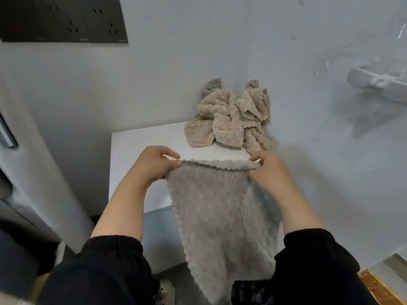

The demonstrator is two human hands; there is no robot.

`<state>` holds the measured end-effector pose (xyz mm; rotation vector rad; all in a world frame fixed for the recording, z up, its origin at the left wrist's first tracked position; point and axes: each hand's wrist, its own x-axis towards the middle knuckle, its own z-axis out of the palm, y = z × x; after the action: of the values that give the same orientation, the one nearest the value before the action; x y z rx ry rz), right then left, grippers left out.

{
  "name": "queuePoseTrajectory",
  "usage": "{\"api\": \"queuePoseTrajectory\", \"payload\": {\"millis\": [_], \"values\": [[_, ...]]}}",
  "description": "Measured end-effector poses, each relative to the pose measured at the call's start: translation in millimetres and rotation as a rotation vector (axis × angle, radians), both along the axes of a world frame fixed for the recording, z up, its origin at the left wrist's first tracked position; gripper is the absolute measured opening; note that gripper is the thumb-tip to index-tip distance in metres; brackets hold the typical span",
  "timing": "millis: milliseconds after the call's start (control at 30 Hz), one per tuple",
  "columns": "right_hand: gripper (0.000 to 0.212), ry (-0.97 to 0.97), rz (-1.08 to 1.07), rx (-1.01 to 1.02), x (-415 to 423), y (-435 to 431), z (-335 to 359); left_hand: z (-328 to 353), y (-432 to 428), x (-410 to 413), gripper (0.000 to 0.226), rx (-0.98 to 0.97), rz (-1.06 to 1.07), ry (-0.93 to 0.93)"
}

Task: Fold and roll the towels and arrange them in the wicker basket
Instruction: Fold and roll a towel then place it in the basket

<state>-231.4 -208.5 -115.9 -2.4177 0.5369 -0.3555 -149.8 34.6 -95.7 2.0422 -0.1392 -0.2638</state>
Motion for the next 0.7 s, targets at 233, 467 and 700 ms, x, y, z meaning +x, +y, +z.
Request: {"api": "queuePoseTrajectory", "payload": {"millis": [233, 467, 700], "values": [[0.040, -0.088, -0.134, -0.040, 12, -6, -15, -29, 4, 14, 0.024, 0.260, 0.138, -0.195], [0.022, -0.351, -0.212, 0.290, 16, -11, -12, -33, 9, 16, 0.019, 0.302, 0.407, -0.377], [0.023, -0.349, -0.250, 0.517, 15, -19, -21, -40, 14, 24, 0.026, 0.295, 0.418, -0.286]]}}
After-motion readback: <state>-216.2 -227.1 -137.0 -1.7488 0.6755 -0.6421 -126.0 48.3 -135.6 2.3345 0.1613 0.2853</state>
